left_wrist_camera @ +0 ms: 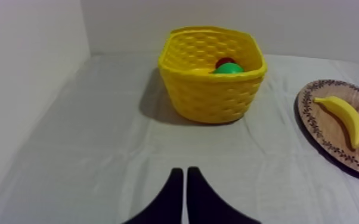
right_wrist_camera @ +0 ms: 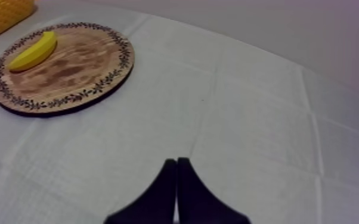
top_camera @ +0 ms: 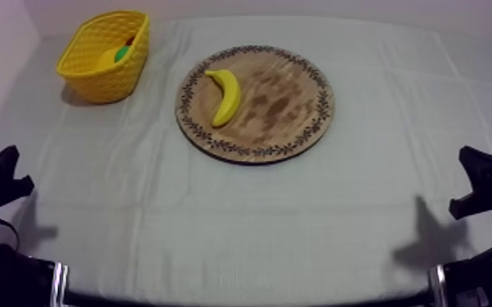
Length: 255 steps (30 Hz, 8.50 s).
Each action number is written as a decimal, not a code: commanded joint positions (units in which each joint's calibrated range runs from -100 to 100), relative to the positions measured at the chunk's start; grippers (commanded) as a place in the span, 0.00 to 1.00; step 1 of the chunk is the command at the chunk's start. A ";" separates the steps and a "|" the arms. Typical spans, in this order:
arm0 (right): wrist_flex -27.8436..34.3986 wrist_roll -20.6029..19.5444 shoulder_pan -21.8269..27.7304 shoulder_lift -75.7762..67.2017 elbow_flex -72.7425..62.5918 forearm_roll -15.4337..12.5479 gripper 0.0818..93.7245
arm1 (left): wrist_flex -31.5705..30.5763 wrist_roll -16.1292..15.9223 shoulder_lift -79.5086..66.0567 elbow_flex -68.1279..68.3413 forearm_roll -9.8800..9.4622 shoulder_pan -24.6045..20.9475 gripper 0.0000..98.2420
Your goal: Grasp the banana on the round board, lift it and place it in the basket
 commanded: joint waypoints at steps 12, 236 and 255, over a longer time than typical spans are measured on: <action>-0.02 0.03 0.00 0.00 -0.03 0.00 0.00 | 2.50 1.59 -0.02 -0.65 0.12 -0.31 0.00; -0.02 0.05 0.00 0.00 -0.03 0.00 0.00 | 36.27 28.76 149.79 -128.89 -12.63 28.83 0.22; -0.02 0.02 0.00 0.00 -0.03 0.00 0.00 | 35.30 19.35 113.81 -106.99 -10.95 20.46 0.24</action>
